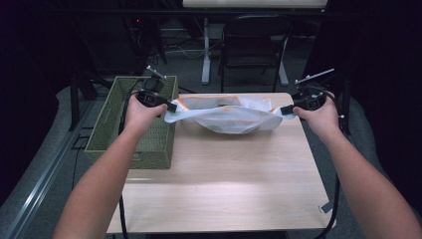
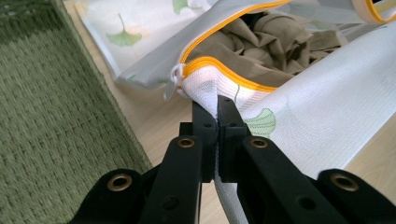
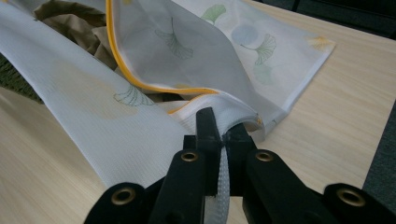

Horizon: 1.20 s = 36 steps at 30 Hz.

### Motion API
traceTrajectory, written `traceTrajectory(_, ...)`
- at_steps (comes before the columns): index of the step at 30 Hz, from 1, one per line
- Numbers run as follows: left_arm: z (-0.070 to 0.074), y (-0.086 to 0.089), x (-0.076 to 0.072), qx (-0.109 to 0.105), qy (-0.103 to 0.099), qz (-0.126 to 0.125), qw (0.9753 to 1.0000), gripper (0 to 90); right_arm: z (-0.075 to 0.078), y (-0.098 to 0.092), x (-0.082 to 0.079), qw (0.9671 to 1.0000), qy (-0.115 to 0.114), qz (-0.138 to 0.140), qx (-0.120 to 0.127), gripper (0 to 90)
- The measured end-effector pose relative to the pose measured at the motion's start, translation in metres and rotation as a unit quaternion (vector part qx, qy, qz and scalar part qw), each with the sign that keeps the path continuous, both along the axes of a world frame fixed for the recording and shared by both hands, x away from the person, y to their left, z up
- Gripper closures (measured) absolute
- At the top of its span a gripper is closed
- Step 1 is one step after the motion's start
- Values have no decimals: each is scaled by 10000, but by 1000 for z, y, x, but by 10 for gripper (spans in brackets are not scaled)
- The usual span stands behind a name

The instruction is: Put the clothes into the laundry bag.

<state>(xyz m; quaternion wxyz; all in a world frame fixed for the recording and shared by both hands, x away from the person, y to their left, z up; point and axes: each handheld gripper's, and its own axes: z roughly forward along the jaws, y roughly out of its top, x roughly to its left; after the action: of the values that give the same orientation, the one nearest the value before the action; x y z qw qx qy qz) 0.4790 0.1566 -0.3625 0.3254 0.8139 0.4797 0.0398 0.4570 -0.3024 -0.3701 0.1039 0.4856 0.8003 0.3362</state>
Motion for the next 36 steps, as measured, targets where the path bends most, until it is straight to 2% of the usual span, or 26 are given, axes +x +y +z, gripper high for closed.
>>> traceTrajectory(14, 43, 1, -4, -58, -382, 29, 9992, 890, 41, -5, -7, 9993, -370, -34, -14, 880)
traceTrajectory(21, 57, 1, -4, -64, -480, 29, 9988, 890, 55, -6, -9, 9987, -501, -41, -35, 881)
traceTrajectory(36, 79, 0, -6, -109, -639, 41, 9979, 890, 75, -8, -13, 9975, -703, -68, -25, 880)
